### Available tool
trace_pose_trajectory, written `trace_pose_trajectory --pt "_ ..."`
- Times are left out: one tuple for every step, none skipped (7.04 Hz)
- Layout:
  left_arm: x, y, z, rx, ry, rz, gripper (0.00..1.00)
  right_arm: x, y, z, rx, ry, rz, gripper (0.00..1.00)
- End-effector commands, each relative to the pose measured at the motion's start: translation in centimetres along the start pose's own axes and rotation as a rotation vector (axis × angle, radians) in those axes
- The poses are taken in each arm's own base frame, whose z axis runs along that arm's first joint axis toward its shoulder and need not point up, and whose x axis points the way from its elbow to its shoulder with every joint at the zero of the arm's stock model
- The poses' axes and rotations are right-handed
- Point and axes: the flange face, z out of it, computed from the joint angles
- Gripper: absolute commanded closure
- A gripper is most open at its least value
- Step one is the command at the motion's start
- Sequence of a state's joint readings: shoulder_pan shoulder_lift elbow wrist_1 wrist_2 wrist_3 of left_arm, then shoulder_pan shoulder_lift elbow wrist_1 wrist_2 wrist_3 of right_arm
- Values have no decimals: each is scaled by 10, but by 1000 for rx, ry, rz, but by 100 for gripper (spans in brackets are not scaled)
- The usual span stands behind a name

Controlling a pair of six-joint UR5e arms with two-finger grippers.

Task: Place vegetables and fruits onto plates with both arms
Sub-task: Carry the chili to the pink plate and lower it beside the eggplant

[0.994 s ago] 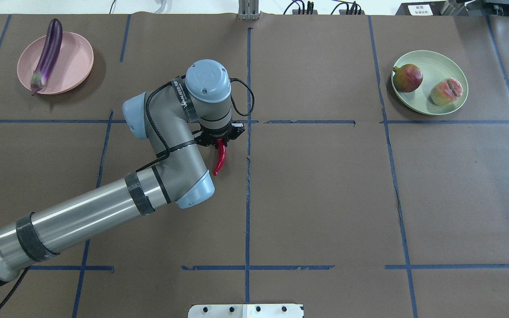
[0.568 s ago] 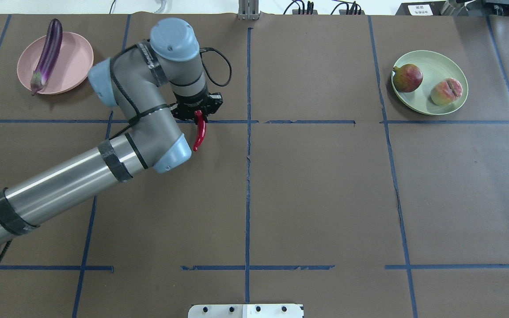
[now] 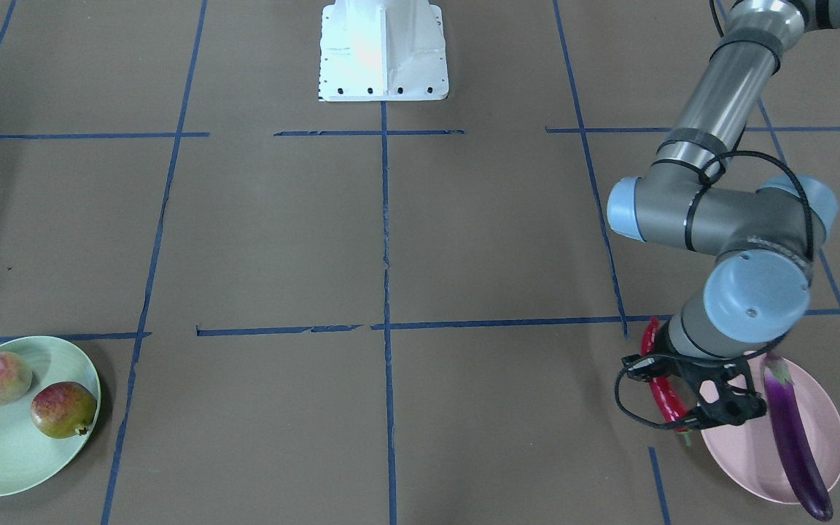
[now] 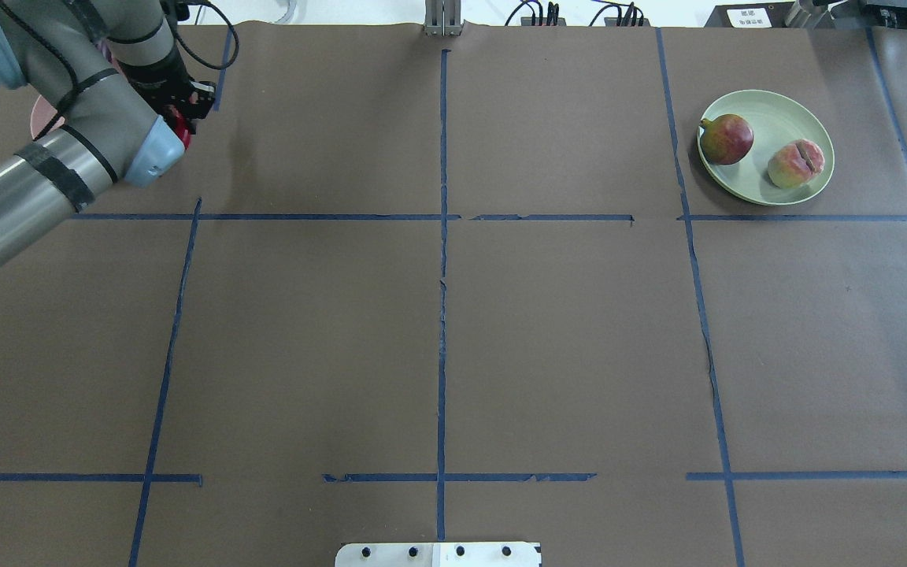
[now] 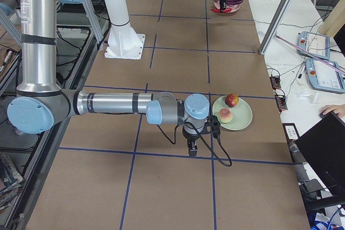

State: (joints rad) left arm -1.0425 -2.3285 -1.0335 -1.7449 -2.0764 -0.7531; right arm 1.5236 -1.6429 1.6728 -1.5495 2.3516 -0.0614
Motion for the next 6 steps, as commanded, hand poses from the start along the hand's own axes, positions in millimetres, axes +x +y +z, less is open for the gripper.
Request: trace_pose_trajectory --pt "-97 -39 47 32 -69 87 98 -1 -1 0 -1 1 1 0" --pt "-103 -39 54 26 -75 119 55 -1 -1 0 0 1 0 0" --pt "-103 -40 51 37 -67 124 1 -2 -2 -1 1 2 -1 0" --pt "-105 -46 29 46 -24 118 0 -2 -2 -1 2 0 -1 0" --pt "-136 -39 14 30 51 122 0 -2 -2 -1 1 2 -3 0" --pt "-191 -21 1 41 99 193 0 -2 -2 0 0 1 -4 0"
